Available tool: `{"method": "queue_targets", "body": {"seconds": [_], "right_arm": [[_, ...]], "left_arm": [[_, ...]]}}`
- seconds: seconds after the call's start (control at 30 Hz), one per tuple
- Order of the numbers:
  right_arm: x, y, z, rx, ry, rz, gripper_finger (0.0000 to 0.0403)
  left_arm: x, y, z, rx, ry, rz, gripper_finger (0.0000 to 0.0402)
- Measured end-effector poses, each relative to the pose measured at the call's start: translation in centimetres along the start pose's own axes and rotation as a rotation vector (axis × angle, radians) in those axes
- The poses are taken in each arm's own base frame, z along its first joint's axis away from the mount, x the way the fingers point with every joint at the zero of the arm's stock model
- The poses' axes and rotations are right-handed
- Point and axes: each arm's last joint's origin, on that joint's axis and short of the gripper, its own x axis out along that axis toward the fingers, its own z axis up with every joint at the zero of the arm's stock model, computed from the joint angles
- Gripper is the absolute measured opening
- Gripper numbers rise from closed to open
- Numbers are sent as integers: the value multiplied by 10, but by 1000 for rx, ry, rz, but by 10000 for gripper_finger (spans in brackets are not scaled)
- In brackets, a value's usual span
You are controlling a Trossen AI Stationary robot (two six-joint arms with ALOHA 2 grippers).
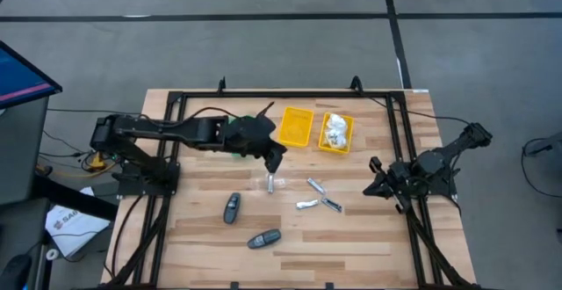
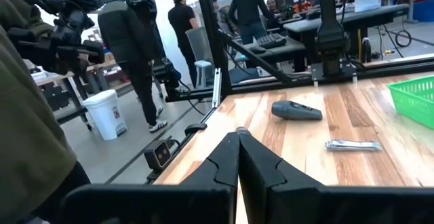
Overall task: Pick & Place Travel size toiletries
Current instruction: Put the silver nail cutter into the left yellow bin
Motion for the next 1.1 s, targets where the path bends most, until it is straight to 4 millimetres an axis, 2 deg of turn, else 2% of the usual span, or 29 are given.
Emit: {"method": "queue_targets", "body": {"seconds": [0.2,0.33,0.53,0.63,0.77,0.97,1.1], "right_arm": [[0,0,0,0,1,0,0],[0,0,0,0,1,0,0],[0,0,0,0,1,0,0],[0,0,0,0,1,0,0],[0,0,0,0,2,0,0],[0,0,0,0,2,-1,0],[0,0,0,0,1,-1,0]], "left_arm": [[-3,-2,0,-90,44,-4,43],[-19,-14,26,-121,-15,-95,35],[-55,-41,66,105,-280,-194,8],[-56,-47,70,225,-356,-151,2],[-33,-37,55,286,-229,-3,2],[3,-13,15,351,112,204,14],[30,-3,-11,324,299,146,62]]}}
